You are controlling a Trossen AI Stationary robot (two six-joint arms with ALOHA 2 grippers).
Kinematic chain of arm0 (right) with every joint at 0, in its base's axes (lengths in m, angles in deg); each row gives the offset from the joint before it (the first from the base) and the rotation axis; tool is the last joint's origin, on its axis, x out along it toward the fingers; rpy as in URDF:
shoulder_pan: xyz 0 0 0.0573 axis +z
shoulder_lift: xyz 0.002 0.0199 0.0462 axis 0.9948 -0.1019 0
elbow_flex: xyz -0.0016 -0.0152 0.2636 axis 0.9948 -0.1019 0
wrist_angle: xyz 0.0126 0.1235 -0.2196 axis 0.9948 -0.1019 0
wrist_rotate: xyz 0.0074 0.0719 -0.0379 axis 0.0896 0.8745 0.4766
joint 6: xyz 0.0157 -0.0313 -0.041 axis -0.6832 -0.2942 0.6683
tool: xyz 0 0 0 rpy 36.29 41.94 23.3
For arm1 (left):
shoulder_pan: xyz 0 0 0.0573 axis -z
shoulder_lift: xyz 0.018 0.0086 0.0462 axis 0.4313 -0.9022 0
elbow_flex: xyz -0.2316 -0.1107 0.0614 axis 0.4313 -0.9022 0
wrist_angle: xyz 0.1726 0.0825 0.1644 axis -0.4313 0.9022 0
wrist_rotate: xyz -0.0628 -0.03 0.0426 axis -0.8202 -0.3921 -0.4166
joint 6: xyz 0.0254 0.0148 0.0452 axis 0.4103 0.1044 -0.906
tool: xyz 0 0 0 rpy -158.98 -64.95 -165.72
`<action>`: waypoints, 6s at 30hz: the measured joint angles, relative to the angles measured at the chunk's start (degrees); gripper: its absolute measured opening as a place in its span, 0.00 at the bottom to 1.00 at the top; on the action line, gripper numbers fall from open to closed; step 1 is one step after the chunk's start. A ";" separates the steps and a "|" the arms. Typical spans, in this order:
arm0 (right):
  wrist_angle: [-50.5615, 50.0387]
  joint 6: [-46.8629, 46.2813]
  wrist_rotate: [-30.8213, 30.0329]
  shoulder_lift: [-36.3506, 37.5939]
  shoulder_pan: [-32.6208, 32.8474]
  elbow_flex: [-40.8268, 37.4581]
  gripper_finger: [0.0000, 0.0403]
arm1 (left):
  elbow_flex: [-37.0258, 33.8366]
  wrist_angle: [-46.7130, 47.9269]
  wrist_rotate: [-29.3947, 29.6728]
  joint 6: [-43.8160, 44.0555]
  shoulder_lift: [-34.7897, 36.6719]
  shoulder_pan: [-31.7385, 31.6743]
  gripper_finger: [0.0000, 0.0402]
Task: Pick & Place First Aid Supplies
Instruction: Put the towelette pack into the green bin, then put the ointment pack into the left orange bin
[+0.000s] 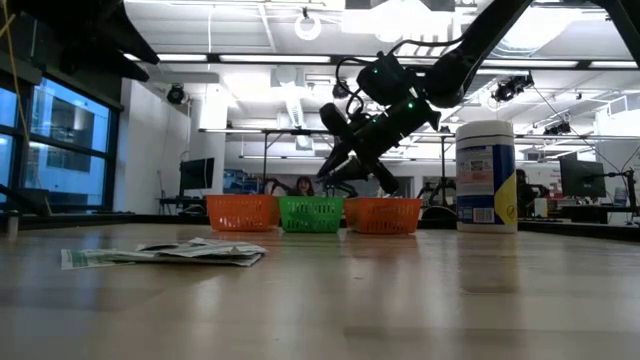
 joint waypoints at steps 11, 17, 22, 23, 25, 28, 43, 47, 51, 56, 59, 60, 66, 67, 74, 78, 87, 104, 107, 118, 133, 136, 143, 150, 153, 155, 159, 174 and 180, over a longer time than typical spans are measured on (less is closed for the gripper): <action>-0.01 1.03 1.97 1.79 -0.02 0.00 0.29 | 0.00 0.20 -1.25 -1.01 -0.26 0.00 0.57; -0.67 4.84 0.89 6.11 -0.31 0.00 0.29 | 0.00 0.13 -1.78 -1.25 -0.82 0.02 0.57; -3.16 8.25 1.68 9.95 -0.30 0.00 0.29 | 0.00 -0.07 -4.71 -2.21 -3.59 0.02 0.57; -3.99 9.03 1.95 10.86 -0.26 0.00 0.29 | 0.00 -0.28 -5.54 -2.67 -4.45 0.02 0.57; -5.52 10.87 2.34 12.49 -0.01 0.00 0.29 | 0.00 -0.77 -7.20 -2.93 -6.44 0.02 0.57; -8.75 14.43 2.60 15.06 0.35 0.00 0.29 | 0.02 -1.63 -10.54 -2.58 -10.00 0.02 0.57; -23.96 24.57 4.98 31.00 3.11 0.00 0.29 | 0.04 -10.23 -29.36 15.76 -28.01 -0.59 0.57; -25.91 25.93 4.97 35.42 4.89 0.00 0.29 | 0.05 -14.46 -37.73 17.42 -33.64 -4.49 0.57; -26.80 26.05 3.95 38.59 6.85 0.00 0.29 | 0.05 -19.58 -46.65 15.69 -39.46 -9.07 0.57; -28.35 26.64 2.94 41.42 8.67 0.00 0.29 | 0.07 -23.04 -57.29 16.08 -44.32 -12.81 0.57; -29.37 26.72 2.68 42.09 9.99 0.00 0.29 | 0.12 -25.77 -59.36 16.59 -46.10 -13.71 0.57; -29.55 26.94 2.59 42.27 10.42 0.00 0.29 | 0.11 -26.72 -60.19 16.59 -46.70 -13.94 0.57; -30.76 27.20 1.29 42.54 13.02 0.00 0.29 | 0.17 -28.77 -60.39 18.69 -50.65 -13.84 0.57; -30.77 27.26 1.12 42.53 13.44 0.00 0.29 | 0.11 -28.76 -60.39 18.95 -51.18 -13.84 0.57; -31.59 27.47 -0.01 42.53 15.30 0.00 0.29 | 0.35 -30.50 -61.34 20.52 -54.25 -13.86 0.57; -31.50 27.45 -0.03 42.51 16.05 0.00 0.29 | 0.23 -31.21 -61.72 20.59 -54.33 -13.86 0.57; -31.80 27.45 -0.17 42.49 16.41 0.00 0.29 | 0.11 -33.54 -62.34 21.63 -54.60 -13.86 0.57; -31.82 27.10 -0.13 42.49 16.39 0.00 0.29 | 0.04 -35.37 -59.82 21.79 -54.64 -13.77 0.57; -31.85 27.10 -0.13 42.49 16.39 0.00 0.29 | 0.05 -35.66 -59.70 21.67 -54.66 -13.77 0.57; -32.23 27.10 -0.13 42.47 16.39 0.00 0.29 | 0.42 -36.57 -57.18 21.72 -58.44 -13.73 0.57; -35.17 27.10 -0.16 42.47 16.39 0.00 0.29 | 0.79 -33.00 -50.42 19.07 -60.35 -10.78 0.57; -35.30 27.10 -0.32 42.47 16.39 0.00 0.29 | 0.79 -32.74 -49.05 20.08 -60.39 -10.25 0.56; -35.30 27.10 -0.74 42.45 16.37 0.00 0.29 | 0.79 -31.71 -47.47 19.40 -60.50 -9.24 0.41; -35.47 27.10 -0.76 42.45 16.37 0.00 0.29 | 0.72 -30.40 -46.37 19.96 -60.61 -8.15 0.17; -35.47 27.10 -0.76 42.45 16.39 0.00 0.29 | 0.66 -29.97 -46.68 20.06 -60.61 -8.20 0.07; -35.47 27.12 -0.76 42.45 16.38 0.00 0.29 | 0.63 -30.02 -46.73 20.13 -60.61 -8.20 0.02; -35.49 27.10 -0.64 42.45 16.37 0.00 0.29 | 0.58 -30.23 -47.02 20.24 -60.61 -8.22 0.01; -36.57 27.32 0.68 42.45 16.39 0.00 0.29 | -0.23 -25.68 -46.77 21.60 -52.68 -8.24 0.00; -36.57 27.49 0.70 42.45 16.37 0.00 0.29 | -0.24 -24.94 -46.39 22.19 -51.30 -8.24 0.00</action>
